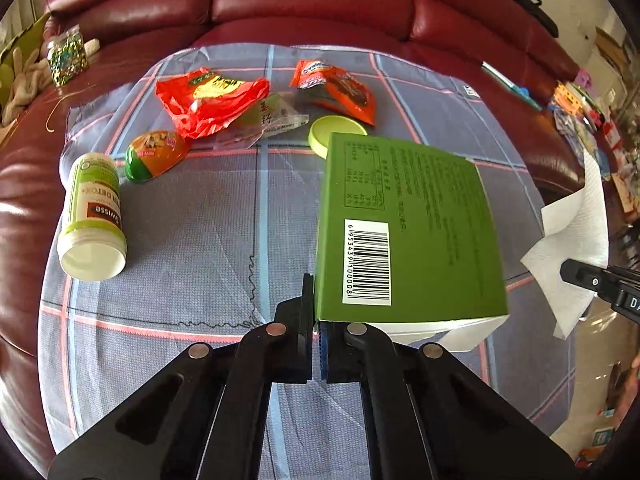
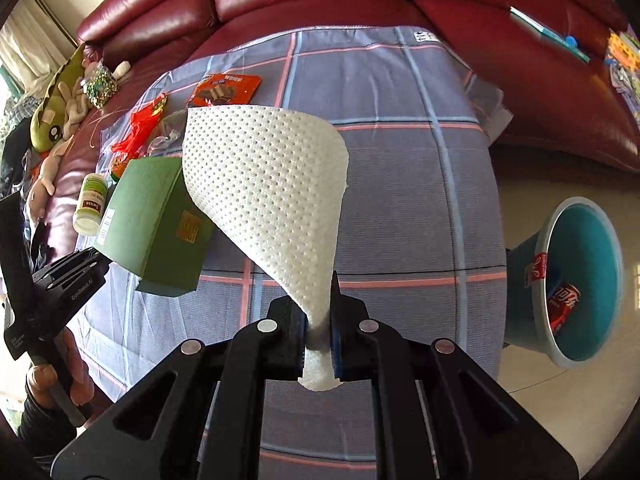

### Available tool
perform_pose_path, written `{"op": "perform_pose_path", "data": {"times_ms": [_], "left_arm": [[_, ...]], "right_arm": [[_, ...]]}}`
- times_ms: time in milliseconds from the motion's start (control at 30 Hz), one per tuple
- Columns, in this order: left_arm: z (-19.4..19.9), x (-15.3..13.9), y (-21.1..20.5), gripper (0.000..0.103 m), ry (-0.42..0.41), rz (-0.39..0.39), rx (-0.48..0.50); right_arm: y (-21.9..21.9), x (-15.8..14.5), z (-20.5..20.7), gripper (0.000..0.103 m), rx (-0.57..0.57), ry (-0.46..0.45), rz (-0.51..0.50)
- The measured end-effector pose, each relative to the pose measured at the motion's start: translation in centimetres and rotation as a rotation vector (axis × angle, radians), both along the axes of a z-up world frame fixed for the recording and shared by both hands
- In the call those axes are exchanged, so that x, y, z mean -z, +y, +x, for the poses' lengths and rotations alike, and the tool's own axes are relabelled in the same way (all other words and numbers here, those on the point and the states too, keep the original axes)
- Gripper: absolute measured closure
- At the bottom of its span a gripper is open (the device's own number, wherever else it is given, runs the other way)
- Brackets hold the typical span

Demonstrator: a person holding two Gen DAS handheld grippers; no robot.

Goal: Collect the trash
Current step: 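Carry the green box and paper towel over the teal bin and release both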

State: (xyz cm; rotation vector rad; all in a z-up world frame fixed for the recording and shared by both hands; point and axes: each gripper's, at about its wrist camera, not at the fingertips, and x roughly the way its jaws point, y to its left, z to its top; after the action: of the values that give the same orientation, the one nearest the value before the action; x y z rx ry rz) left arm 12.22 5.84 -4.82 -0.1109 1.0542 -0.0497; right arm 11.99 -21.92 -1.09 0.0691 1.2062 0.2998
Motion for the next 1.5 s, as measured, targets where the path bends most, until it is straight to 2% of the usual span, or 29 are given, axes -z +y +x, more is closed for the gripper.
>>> {"op": "perform_pose_path", "data": {"times_ms": [300,533,733,867,1067,1300,1500], "left_arm": [[0.8,-4.1,-5.1,0.101,-0.064,0.026,0.106],[1.6,-5.7,-13.0,0.101,-0.087,0.012,0.250],[2.1,-6.1,-21.0,0.101,-0.091,0.004,0.389],[2.5,-5.7,-26.0,0.101,-0.084,0.005,0.474],[3.3,-4.1,-33.0,0.100,-0.049,0.019,0.587],[4.4,-1.4,-39.5,0.100,-0.001,0.066,0.673],[5.9,1.3,-43.4,0.100,0.047,0.100,0.720]], "right_arm": [[-6.9,-0.7,-0.3,0.094,0.109,-0.031,0.058],[-14.6,-1.9,-1.5,0.094,0.234,-0.075,0.082],[-23.2,-2.9,-3.6,0.094,0.383,-0.112,0.073],[-28.6,-2.9,-5.3,0.094,0.481,-0.119,0.058],[-33.9,-1.6,-6.5,0.094,0.573,-0.110,0.063],[-36.5,0.4,-5.8,0.094,0.606,-0.081,0.083],[-37.7,1.2,-4.6,0.094,0.609,-0.059,0.078]]}}
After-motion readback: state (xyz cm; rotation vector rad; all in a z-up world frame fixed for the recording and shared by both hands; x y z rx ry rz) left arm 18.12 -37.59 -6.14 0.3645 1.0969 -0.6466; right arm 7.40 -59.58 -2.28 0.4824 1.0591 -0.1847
